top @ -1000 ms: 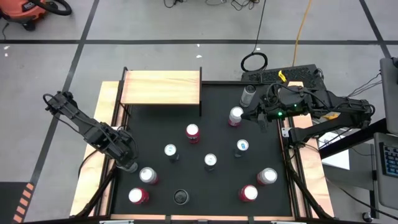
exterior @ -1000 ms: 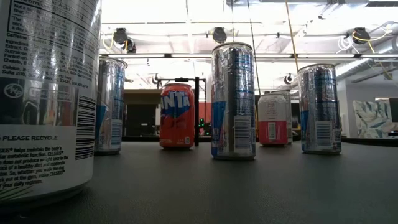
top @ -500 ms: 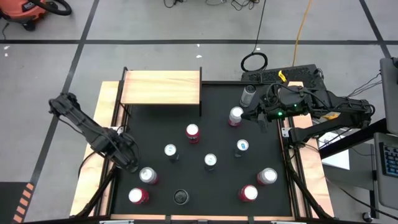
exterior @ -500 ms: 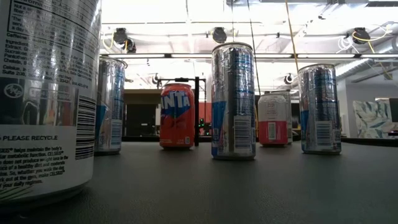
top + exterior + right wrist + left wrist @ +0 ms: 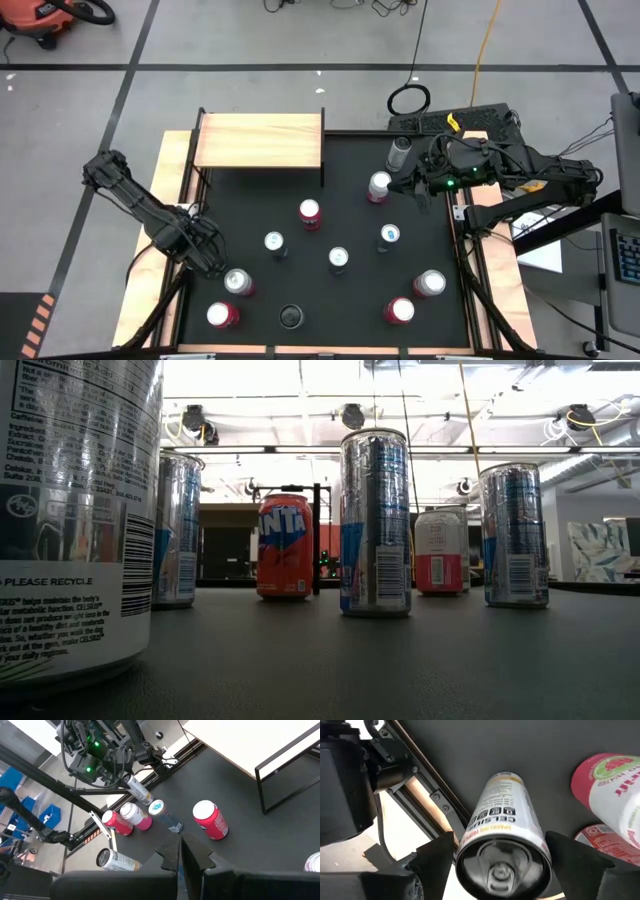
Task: Place canned beverage on shelf
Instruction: Put the middle white yellow soda can on the shelf
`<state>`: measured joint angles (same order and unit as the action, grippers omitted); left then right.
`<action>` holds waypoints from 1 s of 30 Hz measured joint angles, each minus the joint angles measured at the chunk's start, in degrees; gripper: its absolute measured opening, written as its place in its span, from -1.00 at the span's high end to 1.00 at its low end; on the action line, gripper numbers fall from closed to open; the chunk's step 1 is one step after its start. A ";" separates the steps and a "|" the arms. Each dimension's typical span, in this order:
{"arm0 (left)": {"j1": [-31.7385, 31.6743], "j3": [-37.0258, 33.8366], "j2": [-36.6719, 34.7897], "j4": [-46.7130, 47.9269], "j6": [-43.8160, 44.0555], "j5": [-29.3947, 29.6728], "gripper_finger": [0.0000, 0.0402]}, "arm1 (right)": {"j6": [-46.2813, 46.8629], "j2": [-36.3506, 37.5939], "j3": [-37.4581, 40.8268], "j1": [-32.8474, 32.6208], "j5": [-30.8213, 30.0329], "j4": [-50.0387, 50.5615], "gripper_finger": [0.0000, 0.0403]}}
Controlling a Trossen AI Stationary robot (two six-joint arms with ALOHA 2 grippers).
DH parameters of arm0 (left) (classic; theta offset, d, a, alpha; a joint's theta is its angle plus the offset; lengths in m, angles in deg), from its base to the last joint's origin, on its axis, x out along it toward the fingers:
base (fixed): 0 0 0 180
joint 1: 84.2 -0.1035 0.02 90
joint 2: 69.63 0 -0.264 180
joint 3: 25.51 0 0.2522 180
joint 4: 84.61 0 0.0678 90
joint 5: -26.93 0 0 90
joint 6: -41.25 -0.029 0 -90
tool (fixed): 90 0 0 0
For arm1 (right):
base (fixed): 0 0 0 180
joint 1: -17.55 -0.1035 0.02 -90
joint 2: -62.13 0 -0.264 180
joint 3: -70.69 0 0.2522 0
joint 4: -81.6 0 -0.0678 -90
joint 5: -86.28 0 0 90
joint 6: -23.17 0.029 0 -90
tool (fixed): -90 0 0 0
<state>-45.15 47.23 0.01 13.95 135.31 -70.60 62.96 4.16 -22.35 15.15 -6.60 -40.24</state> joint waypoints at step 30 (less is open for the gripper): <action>0.00 -0.60 -0.61 -1.89 -1.95 -4.32 -0.23 | -0.10 0.00 0.00 0.01 0.00 0.01 1.00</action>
<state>-45.15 46.64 -0.60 12.06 133.36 -74.92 62.86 4.16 -22.35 15.17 -6.60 -40.23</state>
